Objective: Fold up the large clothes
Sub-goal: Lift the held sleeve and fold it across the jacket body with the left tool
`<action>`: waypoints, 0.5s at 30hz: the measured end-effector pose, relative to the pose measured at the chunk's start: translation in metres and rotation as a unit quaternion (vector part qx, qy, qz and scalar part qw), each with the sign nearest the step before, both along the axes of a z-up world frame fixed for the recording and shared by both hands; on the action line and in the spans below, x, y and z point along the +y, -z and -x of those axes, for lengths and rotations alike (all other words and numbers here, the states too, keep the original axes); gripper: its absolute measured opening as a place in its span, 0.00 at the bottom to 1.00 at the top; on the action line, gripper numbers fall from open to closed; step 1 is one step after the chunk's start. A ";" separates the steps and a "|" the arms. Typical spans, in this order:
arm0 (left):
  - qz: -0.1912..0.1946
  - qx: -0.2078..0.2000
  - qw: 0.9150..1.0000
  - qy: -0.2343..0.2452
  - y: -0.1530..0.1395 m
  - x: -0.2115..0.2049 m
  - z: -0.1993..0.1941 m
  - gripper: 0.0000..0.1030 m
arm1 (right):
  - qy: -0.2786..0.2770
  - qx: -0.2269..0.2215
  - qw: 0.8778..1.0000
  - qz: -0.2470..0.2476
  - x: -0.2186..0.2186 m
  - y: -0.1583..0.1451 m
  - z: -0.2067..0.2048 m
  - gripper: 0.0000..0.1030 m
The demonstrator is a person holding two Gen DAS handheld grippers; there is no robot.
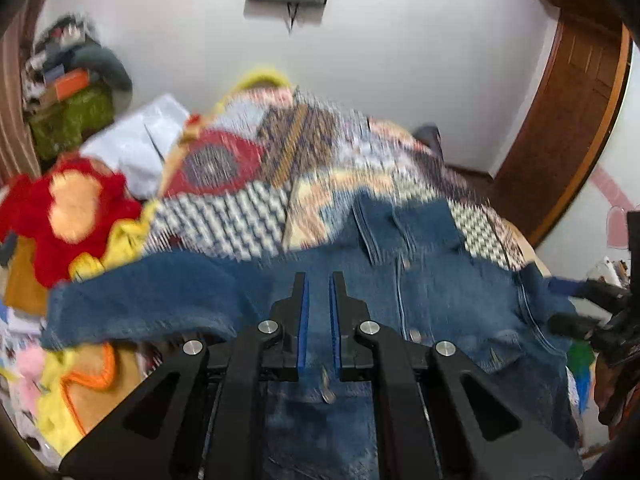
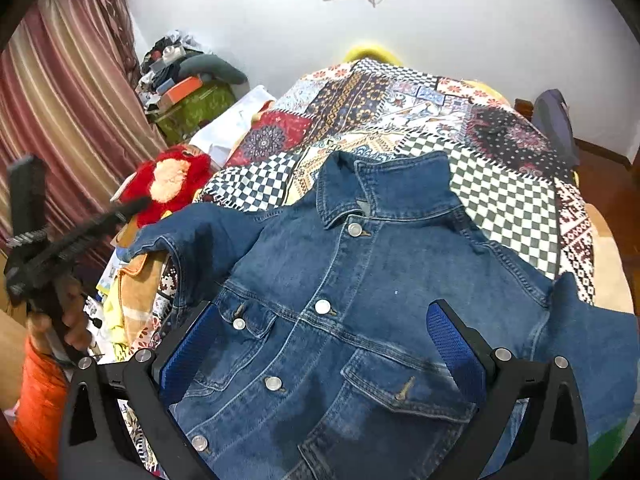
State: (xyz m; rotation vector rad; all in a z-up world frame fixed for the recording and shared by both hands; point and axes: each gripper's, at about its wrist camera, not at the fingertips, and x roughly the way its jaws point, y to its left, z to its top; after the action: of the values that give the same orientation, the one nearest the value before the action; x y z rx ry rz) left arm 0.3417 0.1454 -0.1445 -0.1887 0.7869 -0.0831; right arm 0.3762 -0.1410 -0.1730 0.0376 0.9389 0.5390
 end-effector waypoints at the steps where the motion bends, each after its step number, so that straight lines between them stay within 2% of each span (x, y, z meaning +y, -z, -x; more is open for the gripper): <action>1: 0.008 0.012 1.000 -0.003 0.006 0.001 0.002 0.13 | 0.001 -0.001 1.000 -0.001 -0.003 -0.001 0.002 1.00; 2: 0.016 0.024 1.000 -0.010 0.012 0.005 0.004 0.18 | 0.002 0.000 1.000 0.000 -0.006 -0.001 0.003 1.00; 3: 0.023 0.034 0.999 -0.018 0.017 0.011 0.007 0.35 | 0.002 0.001 1.000 0.000 -0.008 0.000 0.003 1.00; 4: 0.025 0.036 0.999 -0.024 0.020 0.011 0.013 0.56 | 0.003 0.002 1.000 0.002 -0.010 0.001 0.003 1.00; 6: 0.012 0.031 0.998 -0.052 0.022 0.030 0.025 0.71 | 0.005 0.009 1.000 0.005 -0.012 0.004 0.001 1.00; 8: 0.002 0.032 0.996 -0.081 0.019 0.049 0.033 0.71 | 0.008 0.015 1.000 0.006 -0.013 0.008 -0.002 1.00; 10: 0.015 0.041 0.993 -0.108 0.020 0.077 0.039 0.76 | 0.010 0.022 1.000 0.005 -0.013 0.013 -0.005 1.00; 12: 0.053 0.049 0.989 -0.133 0.024 0.108 0.044 0.79 | 0.011 0.026 1.000 0.004 -0.012 0.016 -0.008 1.00; 15: 0.132 0.066 0.977 -0.154 0.040 0.149 0.048 0.79 | 0.012 0.033 0.999 0.004 -0.007 0.024 -0.013 1.00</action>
State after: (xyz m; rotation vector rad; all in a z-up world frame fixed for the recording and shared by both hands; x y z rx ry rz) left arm 0.2939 0.2948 -0.1846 -0.5705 0.8690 0.1210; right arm 0.3887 -0.1476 -0.1965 0.0589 1.0030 0.5133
